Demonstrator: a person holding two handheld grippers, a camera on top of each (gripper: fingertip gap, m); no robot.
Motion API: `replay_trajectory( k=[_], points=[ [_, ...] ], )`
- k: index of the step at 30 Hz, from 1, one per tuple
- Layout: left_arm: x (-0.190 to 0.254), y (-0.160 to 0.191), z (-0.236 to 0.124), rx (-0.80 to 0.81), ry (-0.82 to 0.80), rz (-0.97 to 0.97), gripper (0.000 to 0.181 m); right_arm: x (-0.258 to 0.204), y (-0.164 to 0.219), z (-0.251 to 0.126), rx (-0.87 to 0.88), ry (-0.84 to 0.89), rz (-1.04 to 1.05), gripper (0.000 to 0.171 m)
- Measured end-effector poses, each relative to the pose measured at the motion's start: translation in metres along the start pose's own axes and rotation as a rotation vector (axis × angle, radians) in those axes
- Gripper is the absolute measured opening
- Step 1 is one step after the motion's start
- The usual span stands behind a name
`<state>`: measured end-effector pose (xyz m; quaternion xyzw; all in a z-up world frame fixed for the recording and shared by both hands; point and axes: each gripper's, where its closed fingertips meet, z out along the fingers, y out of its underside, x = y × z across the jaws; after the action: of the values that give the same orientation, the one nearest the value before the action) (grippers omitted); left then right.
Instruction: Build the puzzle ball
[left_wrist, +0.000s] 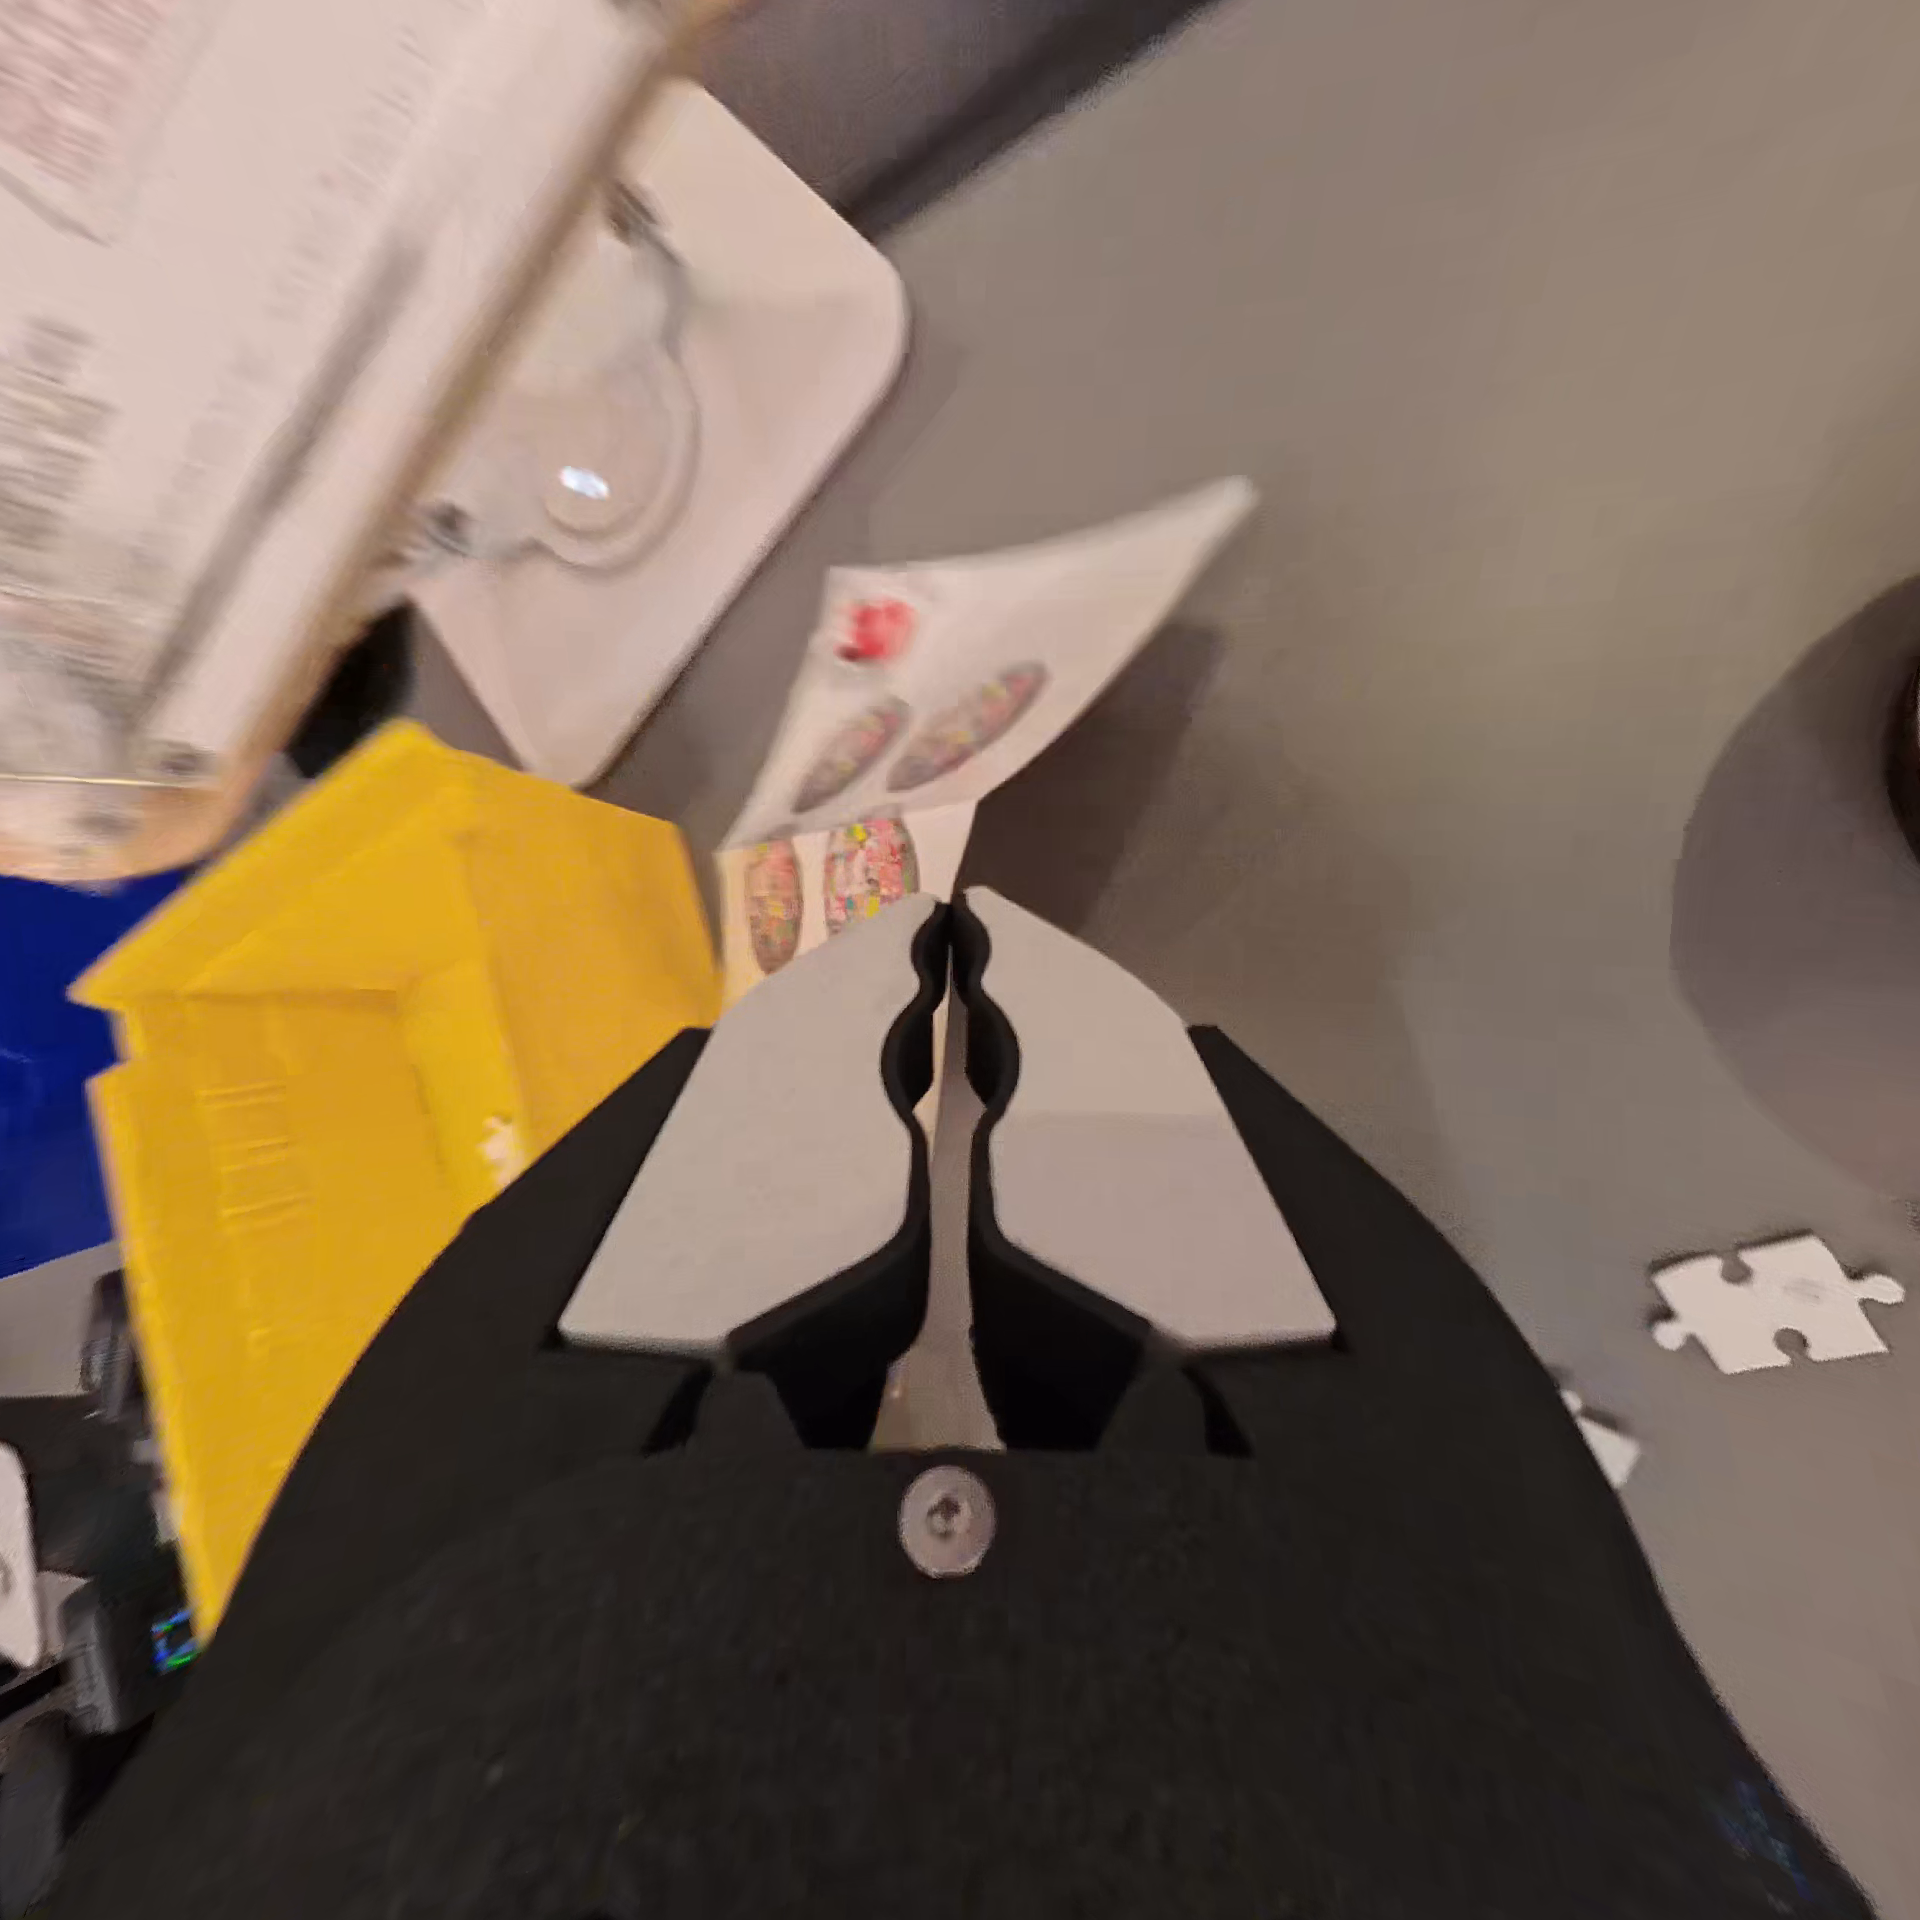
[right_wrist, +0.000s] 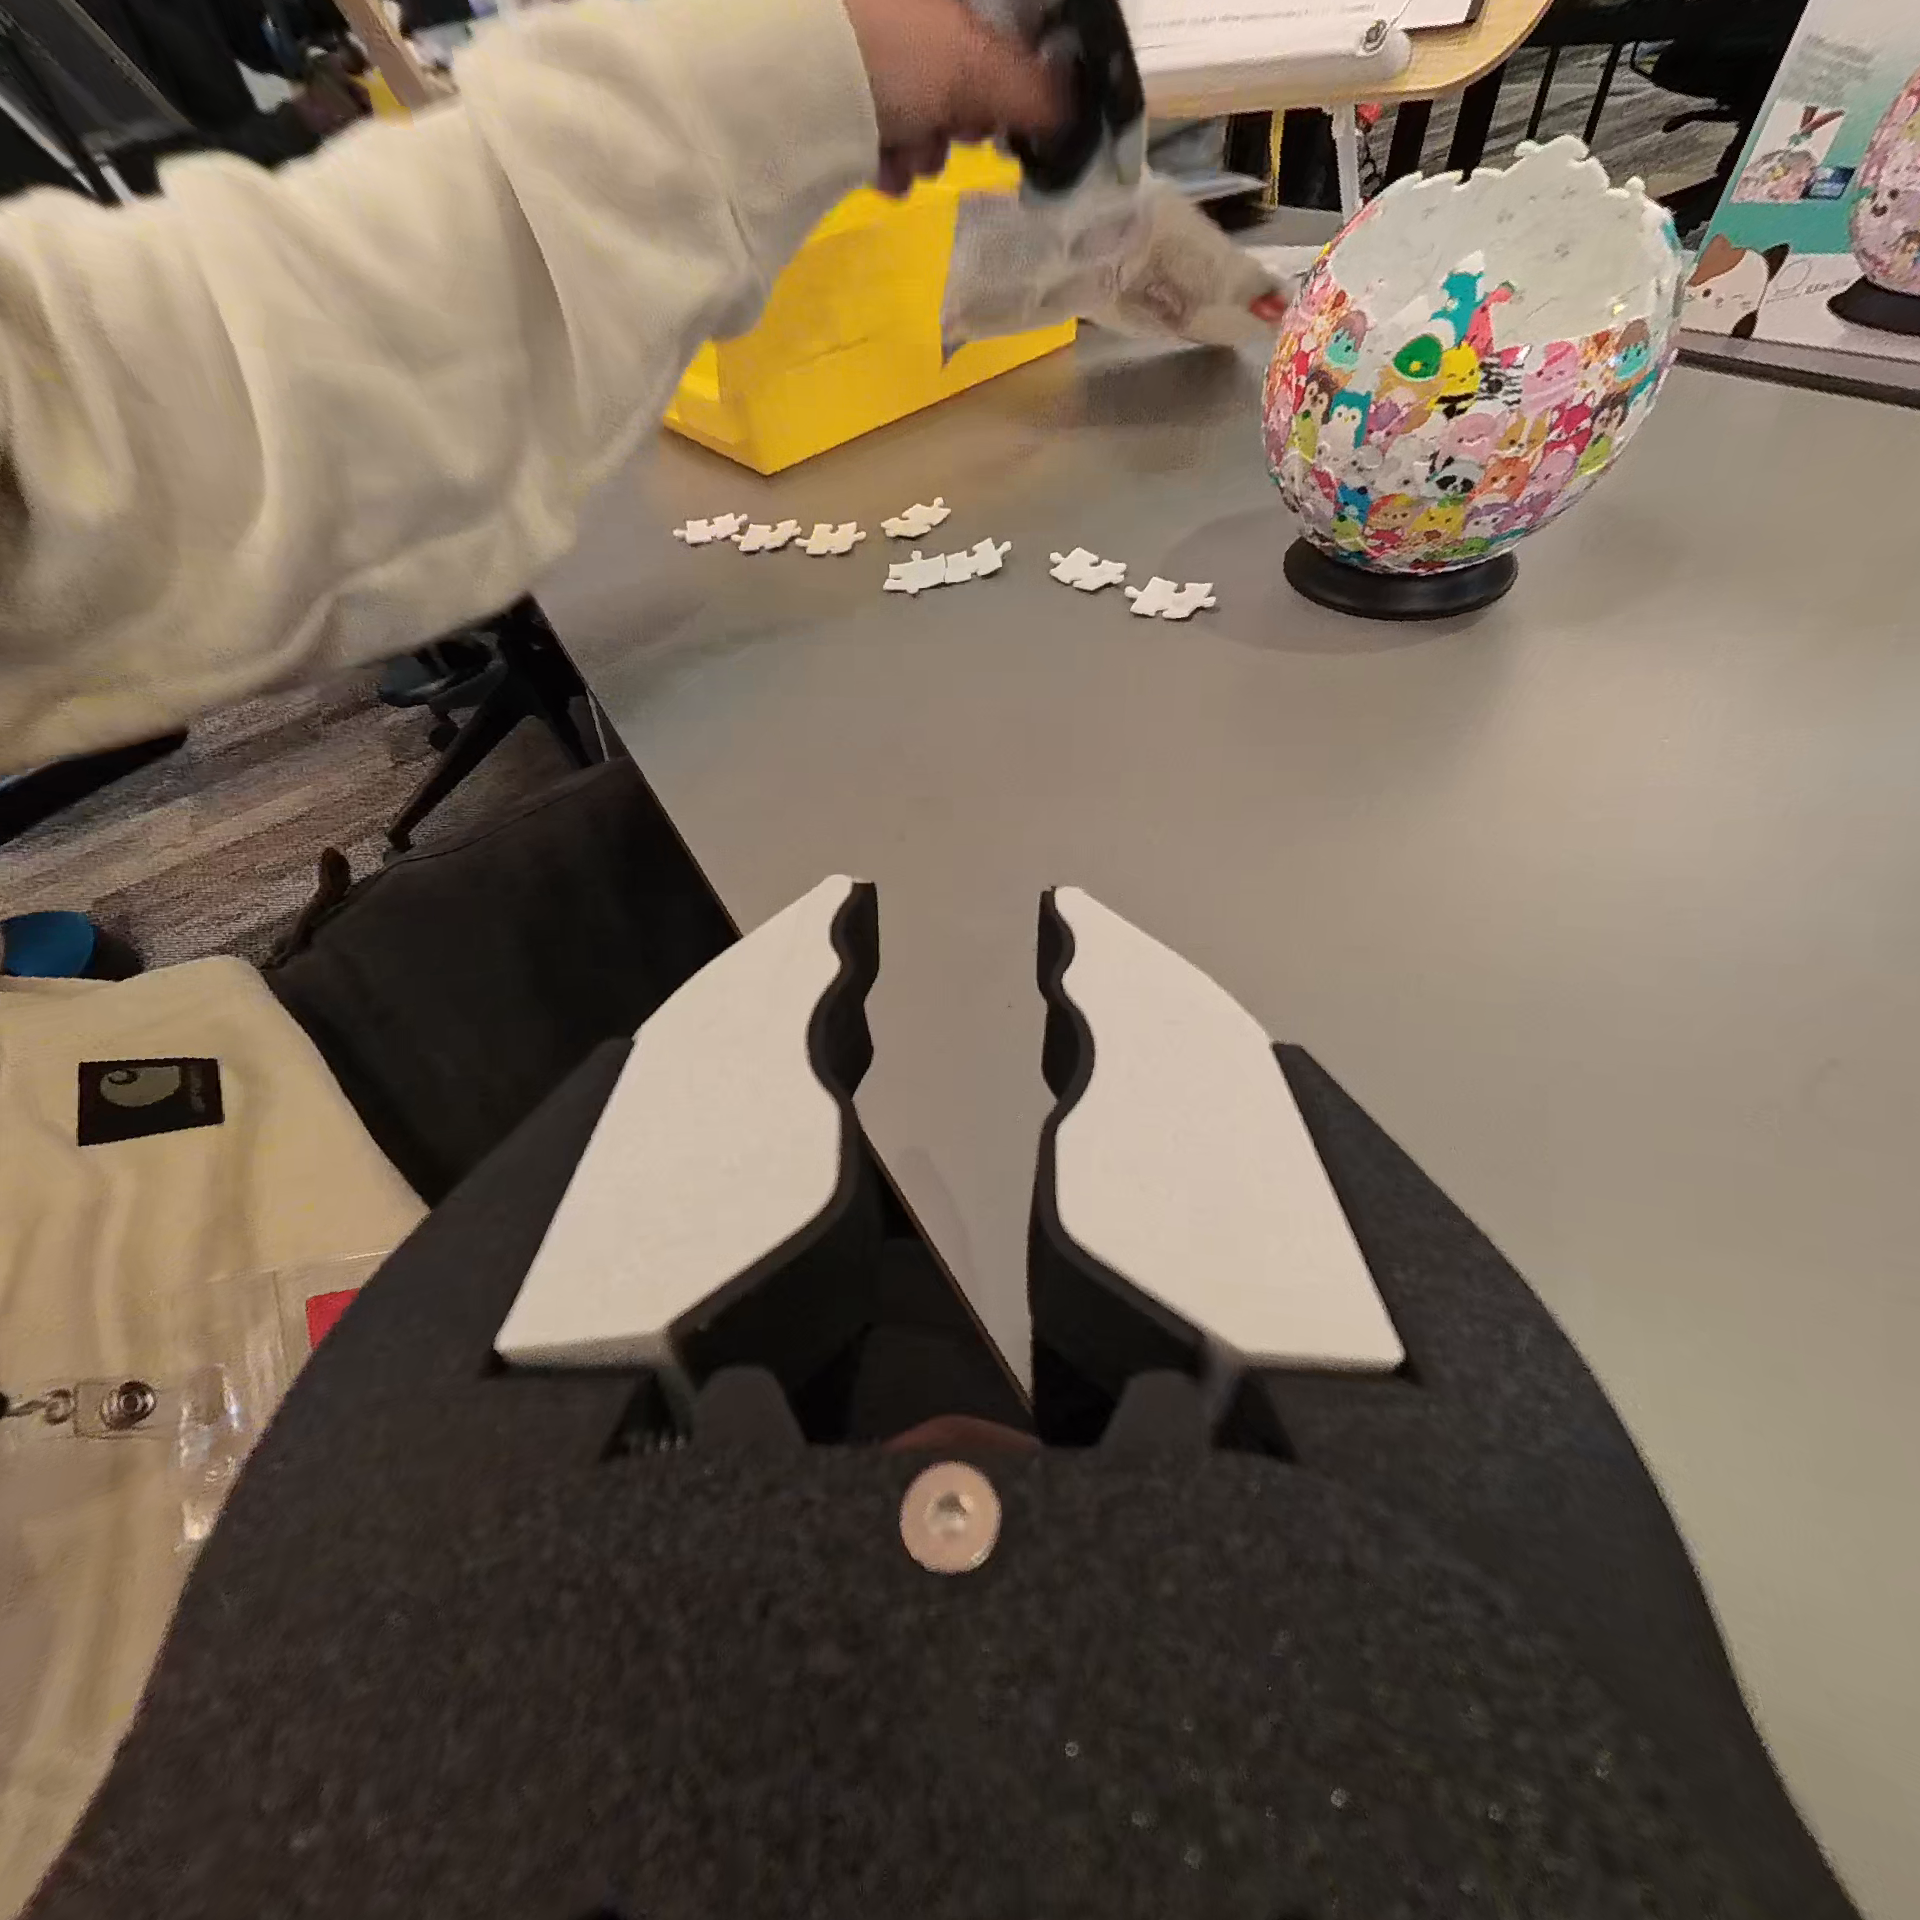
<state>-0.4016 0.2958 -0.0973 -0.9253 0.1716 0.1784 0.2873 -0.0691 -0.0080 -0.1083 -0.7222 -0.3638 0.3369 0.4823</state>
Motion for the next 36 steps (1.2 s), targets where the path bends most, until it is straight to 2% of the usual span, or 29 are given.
replay_trajectory(
  k=[4,8,11,15,20,24,29,36],
  points=[
    [0.042,0.036,0.028,-0.037,0.047,-0.004,0.000,0.011,0.003,0.000,-0.012,0.043,-0.013,0.029],
    [0.044,0.049,0.041,-0.041,0.109,-0.055,0.000,0.045,-0.006,0.022,-0.046,0.064,0.001,0.029],
    [0.049,0.045,0.033,-0.008,0.256,-0.129,0.033,0.082,-0.020,0.046,-0.108,0.070,-0.053,0.032],
    [0.054,0.028,-0.010,0.188,0.458,-0.224,0.053,0.136,-0.038,0.075,-0.152,0.084,-0.062,0.033],
    [0.093,0.022,-0.071,0.468,0.772,-0.339,0.054,0.175,-0.048,0.108,-0.113,0.061,0.009,0.032],
    [0.116,0.016,-0.090,0.603,0.840,-0.301,0.053,0.180,-0.047,0.127,-0.133,0.015,0.028,0.034],
    [0.140,0.014,-0.080,0.573,0.861,-0.166,0.053,0.176,-0.050,0.136,-0.112,-0.029,0.048,0.035],
    [0.153,0.009,-0.073,0.537,0.945,-0.200,0.052,0.183,-0.041,0.137,-0.124,-0.032,0.075,0.035]
  ],
)
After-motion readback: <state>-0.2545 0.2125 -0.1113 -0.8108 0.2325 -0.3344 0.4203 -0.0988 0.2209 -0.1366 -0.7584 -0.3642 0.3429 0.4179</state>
